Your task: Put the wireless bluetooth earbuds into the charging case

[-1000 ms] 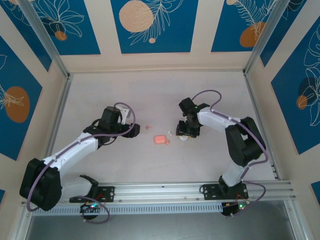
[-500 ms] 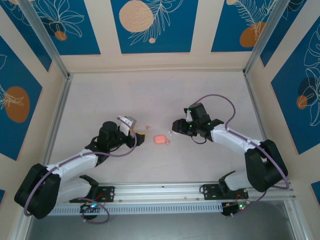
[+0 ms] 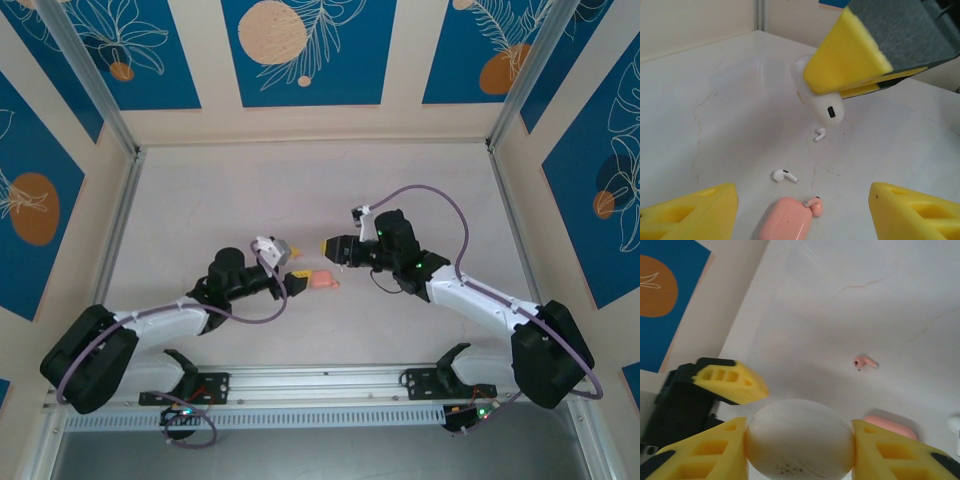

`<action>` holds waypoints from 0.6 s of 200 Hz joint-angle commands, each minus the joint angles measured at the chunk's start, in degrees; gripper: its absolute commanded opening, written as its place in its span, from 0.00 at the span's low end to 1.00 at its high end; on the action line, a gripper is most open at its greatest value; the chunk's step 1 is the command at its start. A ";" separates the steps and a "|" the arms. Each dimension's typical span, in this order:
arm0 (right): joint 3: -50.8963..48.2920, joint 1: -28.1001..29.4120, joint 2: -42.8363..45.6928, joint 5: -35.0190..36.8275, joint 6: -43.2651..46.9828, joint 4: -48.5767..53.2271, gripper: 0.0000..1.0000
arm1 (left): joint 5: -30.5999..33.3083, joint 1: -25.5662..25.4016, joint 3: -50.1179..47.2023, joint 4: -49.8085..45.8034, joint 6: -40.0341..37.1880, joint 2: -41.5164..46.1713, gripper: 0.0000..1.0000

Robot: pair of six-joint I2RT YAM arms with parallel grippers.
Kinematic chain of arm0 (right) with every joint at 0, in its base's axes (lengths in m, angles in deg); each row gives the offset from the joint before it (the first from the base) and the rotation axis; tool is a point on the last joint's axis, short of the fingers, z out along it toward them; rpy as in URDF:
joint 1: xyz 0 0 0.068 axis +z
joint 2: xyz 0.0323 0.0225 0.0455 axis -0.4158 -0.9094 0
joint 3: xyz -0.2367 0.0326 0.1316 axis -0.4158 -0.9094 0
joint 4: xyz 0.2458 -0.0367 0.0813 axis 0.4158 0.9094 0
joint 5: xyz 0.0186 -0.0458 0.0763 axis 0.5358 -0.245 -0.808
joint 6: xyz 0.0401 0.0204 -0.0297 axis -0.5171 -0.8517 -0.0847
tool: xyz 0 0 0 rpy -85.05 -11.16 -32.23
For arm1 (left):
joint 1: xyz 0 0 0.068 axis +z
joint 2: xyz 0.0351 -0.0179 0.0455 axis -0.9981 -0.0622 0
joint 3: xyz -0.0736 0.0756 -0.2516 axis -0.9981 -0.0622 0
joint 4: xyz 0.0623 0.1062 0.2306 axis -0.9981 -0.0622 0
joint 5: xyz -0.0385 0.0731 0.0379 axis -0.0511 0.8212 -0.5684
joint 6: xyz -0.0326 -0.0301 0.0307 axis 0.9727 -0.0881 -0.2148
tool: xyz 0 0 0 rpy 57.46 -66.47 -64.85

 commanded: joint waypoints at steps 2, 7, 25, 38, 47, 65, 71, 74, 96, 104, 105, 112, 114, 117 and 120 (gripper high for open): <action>-1.45 1.27 1.44 0.09 0.08 -3.65 0.44 | 0.41 -1.47 -1.06 9.35 -0.54 -2.00 0.66; -1.55 1.49 1.61 0.17 -0.01 -3.84 0.44 | 0.89 -1.65 -1.29 10.77 -0.43 -2.37 0.65; -1.93 2.09 1.88 0.12 -0.54 -4.70 0.45 | 2.37 -2.31 -2.04 15.70 -0.24 -3.95 0.64; -2.24 2.43 1.88 -0.09 -0.76 -5.26 0.44 | 2.73 -2.65 -2.39 19.06 0.14 -5.18 0.64; -2.40 2.61 1.92 -0.11 -1.00 -5.53 0.44 | 2.69 -2.76 -2.41 20.88 0.66 -6.17 0.64; -2.71 3.20 1.97 -0.33 -1.36 -6.47 0.45 | 2.82 -3.11 -2.14 23.93 1.84 -7.95 0.63; -2.96 3.46 2.08 -0.18 -1.38 -6.95 0.45 | 2.83 -3.19 -2.04 24.80 2.27 -8.60 0.63; -3.10 3.56 2.13 -0.18 -1.43 -7.14 0.44 | 2.84 -3.15 -1.94 25.31 2.51 -8.87 0.63; -3.22 4.07 2.23 0.04 -1.64 -7.74 0.45 | 2.61 -3.30 -1.71 28.07 3.78 -10.89 0.59; -3.24 4.20 2.30 0.16 -1.56 -7.83 0.45 | 2.52 -3.37 -1.64 28.87 4.18 -11.52 0.59; -3.25 4.24 2.31 0.13 -1.56 -7.83 0.45 | 2.50 -3.37 -1.63 28.96 4.21 -11.60 0.59; -3.24 4.29 2.32 0.02 -1.55 -7.83 0.45 | 2.52 -3.42 -1.61 29.79 4.60 -12.06 0.58; -3.18 4.29 2.32 0.07 -1.56 -7.83 0.44 | 2.56 -3.41 -1.66 30.01 4.73 -12.18 0.58; -3.19 4.31 2.32 0.05 -1.49 -7.83 0.45 | 2.57 -3.44 -1.70 30.41 4.84 -12.37 0.58; -3.22 4.37 2.36 0.07 -1.47 -7.83 0.45 | 2.57 -3.46 -1.75 30.88 5.06 -12.57 0.57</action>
